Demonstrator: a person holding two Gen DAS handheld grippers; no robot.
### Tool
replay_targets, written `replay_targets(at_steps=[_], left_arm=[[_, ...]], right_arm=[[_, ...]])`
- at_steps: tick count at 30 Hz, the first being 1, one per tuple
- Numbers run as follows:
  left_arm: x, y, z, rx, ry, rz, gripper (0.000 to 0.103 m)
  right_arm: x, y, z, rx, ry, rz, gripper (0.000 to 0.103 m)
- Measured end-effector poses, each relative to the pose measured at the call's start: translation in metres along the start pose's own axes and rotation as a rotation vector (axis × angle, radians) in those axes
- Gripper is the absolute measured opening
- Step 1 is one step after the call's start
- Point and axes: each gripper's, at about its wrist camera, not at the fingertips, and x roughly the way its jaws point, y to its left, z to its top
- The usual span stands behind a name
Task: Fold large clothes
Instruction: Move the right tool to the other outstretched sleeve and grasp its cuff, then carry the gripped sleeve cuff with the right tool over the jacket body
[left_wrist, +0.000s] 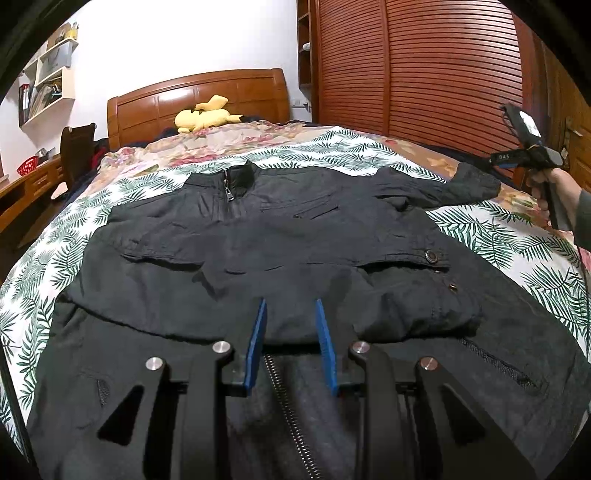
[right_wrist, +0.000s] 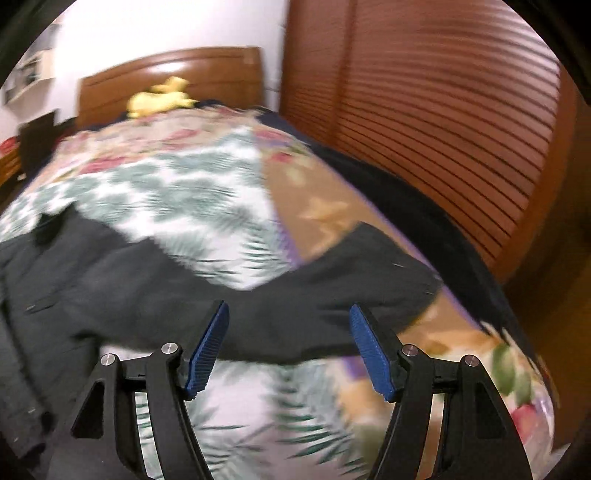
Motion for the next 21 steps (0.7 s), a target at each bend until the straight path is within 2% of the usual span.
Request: replay_targets(at_steps=[7,16,17,18,19,21], left_arm=[[0.002,-0.001,0.001,0.003,0.008,-0.003,0.025],[0.003,-0.001,0.000,0.006,0.011,-0.007,0.025],[0.004,0.000,0.001,0.006,0.011,-0.006,0.025],[0.003,-0.001,0.000,0.008,0.011,-0.006,0.025],[0.004,-0.001,0.000,0.008,0.011,-0.008,0.025],[0.003,-0.001,0.000,0.010,0.011,-0.009,0.025]], right_arm=[[0.041,-0.047,-0.007,0.161,0.143,-0.022,0.070],[0.071,-0.058,-0.016,0.244,0.216,-0.009,0.067],[0.072,-0.055,-0.016,0.222,0.214,-0.017,0.053],[0.073,-0.052,-0.016,0.192,0.215,-0.016,0.022],[0.073,-0.047,-0.015,0.162,0.225,0.000,0.016],[0.061,-0.036,-0.010,0.116,0.203,0.003,0.010]])
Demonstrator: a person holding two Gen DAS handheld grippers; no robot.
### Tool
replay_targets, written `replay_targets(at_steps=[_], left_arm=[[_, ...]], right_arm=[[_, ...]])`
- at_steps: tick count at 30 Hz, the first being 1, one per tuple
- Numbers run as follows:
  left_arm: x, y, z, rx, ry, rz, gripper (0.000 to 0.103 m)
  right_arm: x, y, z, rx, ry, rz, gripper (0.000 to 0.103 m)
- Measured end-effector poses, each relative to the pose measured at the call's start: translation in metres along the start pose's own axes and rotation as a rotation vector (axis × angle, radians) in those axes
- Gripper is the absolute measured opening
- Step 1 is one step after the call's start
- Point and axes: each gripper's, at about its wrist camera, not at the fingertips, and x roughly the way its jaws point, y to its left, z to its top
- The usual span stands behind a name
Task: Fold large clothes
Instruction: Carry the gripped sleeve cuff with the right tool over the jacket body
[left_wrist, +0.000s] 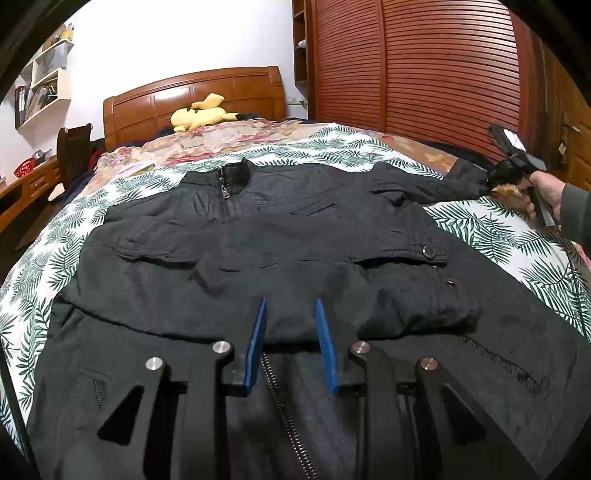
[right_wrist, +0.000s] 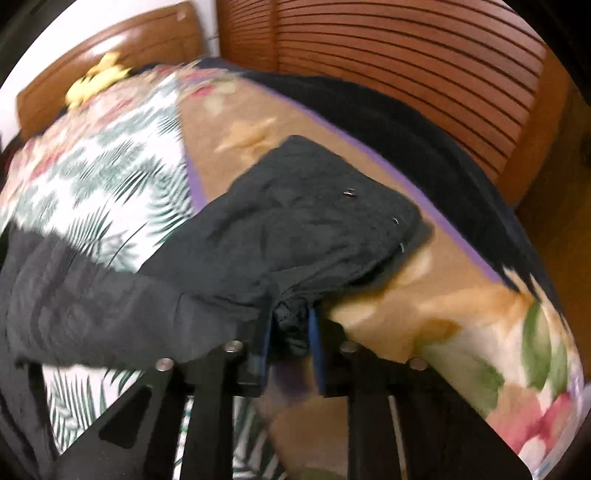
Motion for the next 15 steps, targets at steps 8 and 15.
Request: replay_targets(at_steps=[8,15], left_arm=[[-0.006,0.001,0.001,-0.003,-0.019,-0.003,0.025],[-0.034,0.007,0.000,-0.002,-0.051,-0.012,0.025]], right_arm=[[-0.115,0.060,0.005,-0.180,-0.233,0.045,0.007],[-0.219,0.128,0.003,-0.310,-0.376,0.142,0.006]])
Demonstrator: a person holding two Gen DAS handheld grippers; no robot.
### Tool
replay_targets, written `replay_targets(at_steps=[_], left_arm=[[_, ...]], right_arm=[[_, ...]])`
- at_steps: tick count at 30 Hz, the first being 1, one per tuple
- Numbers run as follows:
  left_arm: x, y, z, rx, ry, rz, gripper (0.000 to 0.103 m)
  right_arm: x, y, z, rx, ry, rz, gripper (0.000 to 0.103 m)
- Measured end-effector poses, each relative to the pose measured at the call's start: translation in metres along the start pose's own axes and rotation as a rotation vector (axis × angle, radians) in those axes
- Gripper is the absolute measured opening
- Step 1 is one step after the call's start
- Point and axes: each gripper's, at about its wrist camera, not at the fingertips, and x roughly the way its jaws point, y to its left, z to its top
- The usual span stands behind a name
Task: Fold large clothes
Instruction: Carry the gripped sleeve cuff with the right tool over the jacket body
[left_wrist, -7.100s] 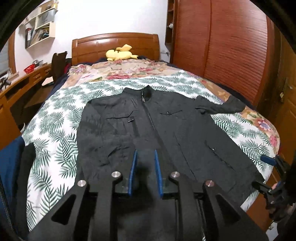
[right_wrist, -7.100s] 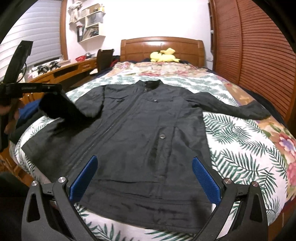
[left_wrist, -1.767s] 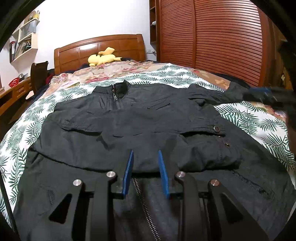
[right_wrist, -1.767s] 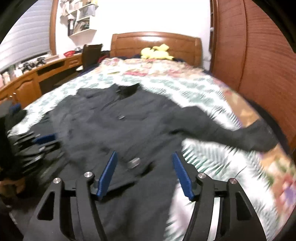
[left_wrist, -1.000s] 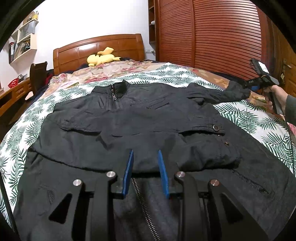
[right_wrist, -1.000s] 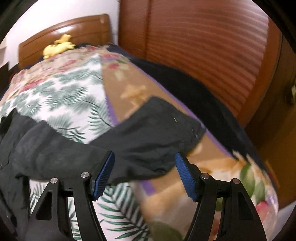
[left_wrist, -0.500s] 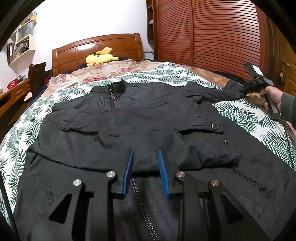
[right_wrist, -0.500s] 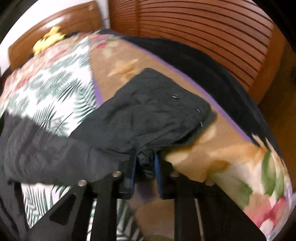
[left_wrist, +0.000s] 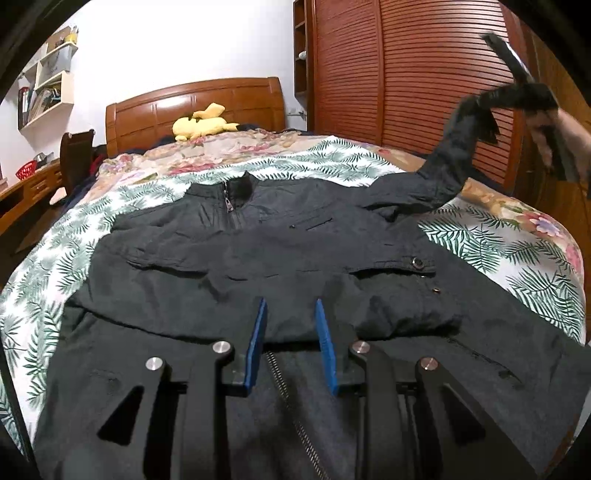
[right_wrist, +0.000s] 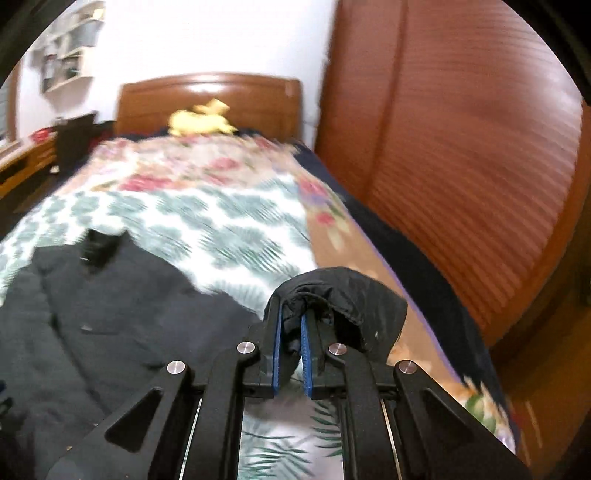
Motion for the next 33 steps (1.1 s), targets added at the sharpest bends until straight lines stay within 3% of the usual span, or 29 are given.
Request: replay_targets(at_steps=[7,13,19,25,33], left_arm=[[-0.038,0.016,-0.004,0.003,-0.033,0.021,0.025],[-0.059,0.039,-0.007,-0.026,-0.053,0.043,0.025],[-0.068,0.051,-0.004,-0.067,-0.065,0.032,0.025],[-0.073,0.050,-0.004,-0.058,-0.072,0.030,0.025],[-0.071,0.051,-0.006,-0.064,-0.060,0.055,0.025]], right_arm=[[-0.058,0.094,0.036,-0.119,-0.101,0.152,0.006],[-0.082,0.166,0.026,-0.198,-0.119,0.276,0.006],[-0.078,0.208,-0.016,-0.172,-0.026,0.366,0.006],[-0.065,0.227,-0.077,-0.137,0.097,0.391,0.007],[-0.057,0.233,-0.140,-0.068,0.152,0.446,0.011]])
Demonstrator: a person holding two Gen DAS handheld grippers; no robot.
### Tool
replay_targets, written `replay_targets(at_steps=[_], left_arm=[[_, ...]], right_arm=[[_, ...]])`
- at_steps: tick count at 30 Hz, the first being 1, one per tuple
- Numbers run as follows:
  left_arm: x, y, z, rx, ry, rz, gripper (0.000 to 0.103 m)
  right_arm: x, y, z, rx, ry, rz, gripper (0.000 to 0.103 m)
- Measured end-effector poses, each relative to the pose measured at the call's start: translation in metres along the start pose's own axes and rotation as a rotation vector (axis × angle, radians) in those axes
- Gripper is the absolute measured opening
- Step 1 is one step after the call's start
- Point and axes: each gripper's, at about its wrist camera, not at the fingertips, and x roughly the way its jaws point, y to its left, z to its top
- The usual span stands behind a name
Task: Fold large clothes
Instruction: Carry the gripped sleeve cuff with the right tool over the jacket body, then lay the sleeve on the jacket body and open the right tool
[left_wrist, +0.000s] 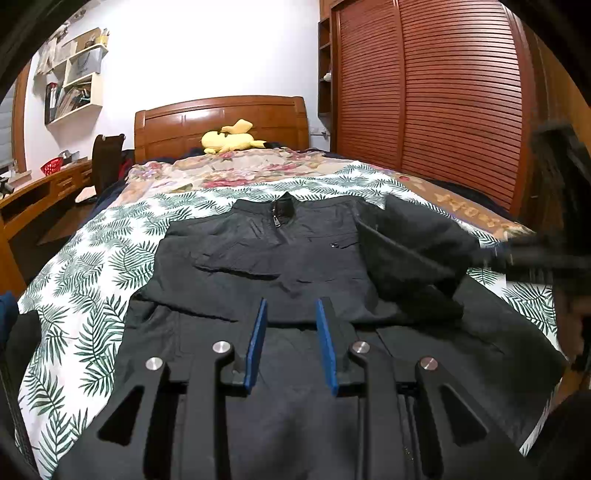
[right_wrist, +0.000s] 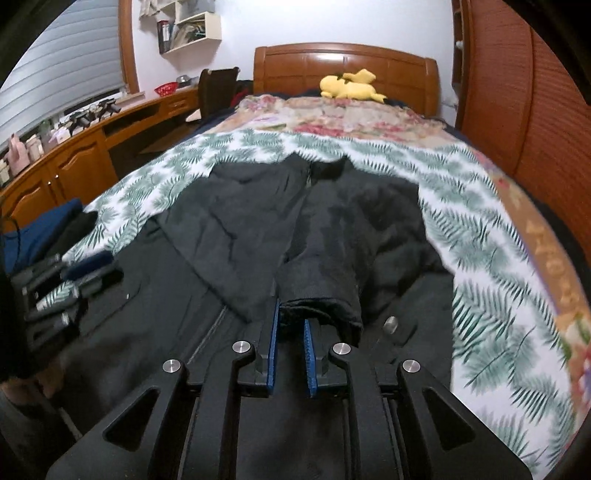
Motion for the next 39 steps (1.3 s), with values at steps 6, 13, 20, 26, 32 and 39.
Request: replay_targets(at_steps=[6,13,20,26,32,39], left_arm=[[0.010,-0.008,-0.004,0.023,0.018,0.008,0.025],[0.016,-0.015,-0.007,-0.005,0.044,-0.034,0.025],[0.016,-0.025,-0.012,0.017,0.058,-0.040,0.025],[0.017,-0.035,-0.013,0.026,0.062,-0.056,0.025],[0.020,-0.061,-0.013,0.041,0.063,-0.121,0.025],[0.027,-0.099,-0.011,0.074,0.087,-0.217,0.025]], right_arm=[[0.003,-0.002,-0.034,0.063,-0.023,0.059,0.013],[-0.018,0.012,-0.034,0.005,-0.114,0.062,0.015],[-0.030,0.001,-0.035,-0.022,-0.165,0.006,0.049],[-0.035,-0.028,-0.040,0.013,-0.166,-0.053,0.049],[-0.037,-0.056,-0.046,0.064,-0.142,-0.108,0.049],[-0.034,-0.074,-0.054,0.097,-0.109,-0.131,0.049]])
